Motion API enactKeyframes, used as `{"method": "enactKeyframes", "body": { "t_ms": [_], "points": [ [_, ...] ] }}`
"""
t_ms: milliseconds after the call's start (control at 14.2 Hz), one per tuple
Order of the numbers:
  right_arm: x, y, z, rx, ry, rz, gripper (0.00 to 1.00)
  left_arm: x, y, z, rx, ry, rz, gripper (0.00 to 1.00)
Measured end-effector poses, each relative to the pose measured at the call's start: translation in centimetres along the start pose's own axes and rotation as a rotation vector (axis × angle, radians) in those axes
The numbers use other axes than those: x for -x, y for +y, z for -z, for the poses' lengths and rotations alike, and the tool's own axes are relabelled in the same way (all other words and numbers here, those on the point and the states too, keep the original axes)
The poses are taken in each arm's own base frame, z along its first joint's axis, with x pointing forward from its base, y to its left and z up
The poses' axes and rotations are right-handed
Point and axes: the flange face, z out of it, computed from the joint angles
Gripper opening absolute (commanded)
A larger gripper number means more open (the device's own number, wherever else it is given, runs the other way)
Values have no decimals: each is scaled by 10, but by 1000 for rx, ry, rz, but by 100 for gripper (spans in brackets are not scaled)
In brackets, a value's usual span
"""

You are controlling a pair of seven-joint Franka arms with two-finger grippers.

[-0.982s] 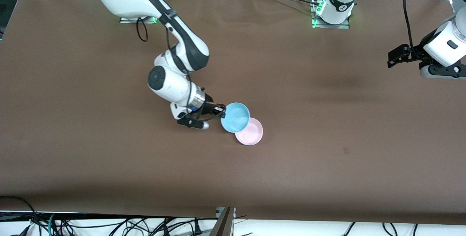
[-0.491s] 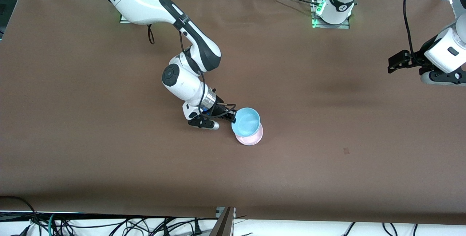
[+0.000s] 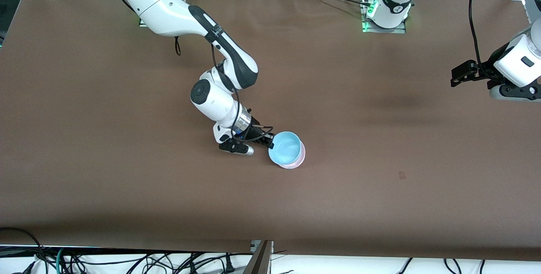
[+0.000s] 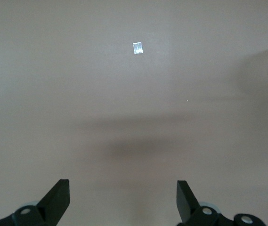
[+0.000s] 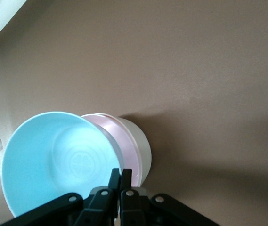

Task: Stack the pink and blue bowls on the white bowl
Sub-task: 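Lower the blue bowl into the stack and open the right gripper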

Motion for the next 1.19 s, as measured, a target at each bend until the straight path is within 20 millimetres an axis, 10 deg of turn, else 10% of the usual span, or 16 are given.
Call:
{"method": "enactKeyframes", "body": {
  "t_ms": [1193],
  "points": [
    [4, 2, -18, 27, 15, 30, 0, 0, -4, -1, 1, -5, 7, 100]
  ]
}}
